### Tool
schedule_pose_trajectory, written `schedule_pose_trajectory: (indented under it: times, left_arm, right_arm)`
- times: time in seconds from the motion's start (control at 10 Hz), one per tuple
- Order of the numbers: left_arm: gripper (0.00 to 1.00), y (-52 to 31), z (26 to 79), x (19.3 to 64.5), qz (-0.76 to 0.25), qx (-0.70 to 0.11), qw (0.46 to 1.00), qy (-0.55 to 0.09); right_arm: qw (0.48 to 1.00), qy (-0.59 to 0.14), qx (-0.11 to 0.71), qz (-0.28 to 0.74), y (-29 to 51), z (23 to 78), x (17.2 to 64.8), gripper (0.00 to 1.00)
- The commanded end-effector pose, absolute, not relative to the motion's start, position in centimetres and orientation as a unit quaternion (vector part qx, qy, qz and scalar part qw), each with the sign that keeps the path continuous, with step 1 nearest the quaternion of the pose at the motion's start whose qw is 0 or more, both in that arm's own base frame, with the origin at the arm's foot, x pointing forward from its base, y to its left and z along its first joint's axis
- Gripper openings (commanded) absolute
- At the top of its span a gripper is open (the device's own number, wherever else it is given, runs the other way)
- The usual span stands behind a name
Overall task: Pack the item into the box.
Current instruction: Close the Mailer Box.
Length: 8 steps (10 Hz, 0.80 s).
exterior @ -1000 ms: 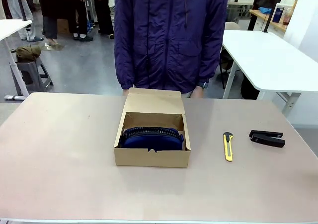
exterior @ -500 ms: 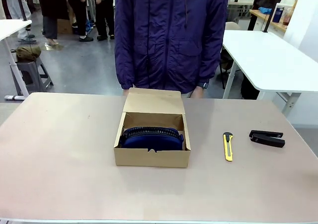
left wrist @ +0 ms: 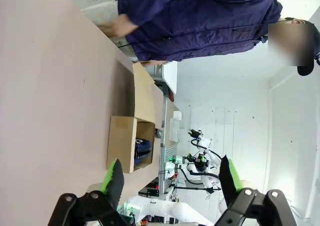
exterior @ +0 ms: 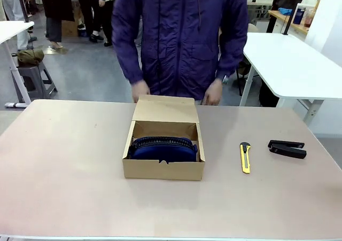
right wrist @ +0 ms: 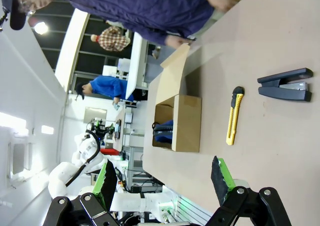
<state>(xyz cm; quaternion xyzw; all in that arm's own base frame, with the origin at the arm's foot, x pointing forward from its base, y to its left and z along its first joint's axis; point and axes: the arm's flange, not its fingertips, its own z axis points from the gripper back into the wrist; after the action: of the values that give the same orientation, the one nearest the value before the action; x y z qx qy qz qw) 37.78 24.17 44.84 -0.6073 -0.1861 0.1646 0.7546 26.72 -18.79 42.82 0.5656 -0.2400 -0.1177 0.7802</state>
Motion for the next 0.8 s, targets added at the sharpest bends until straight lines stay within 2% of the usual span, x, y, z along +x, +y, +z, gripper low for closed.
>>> schedule_pose_trajectory:
  times: [0.0,0.7]
  left_arm:
    - [1.00,24.20,45.14,37.72,0.167,-0.608,0.755,-0.180]
    - [1.00,24.20,45.14,37.72,0.167,-0.608,0.755,-0.180]
  right_arm:
    - [0.774,-0.253,0.570,-0.108,-18.86,42.97,26.95,1.00]
    - [0.774,-0.253,0.570,-0.108,-18.86,42.97,26.95,1.00]
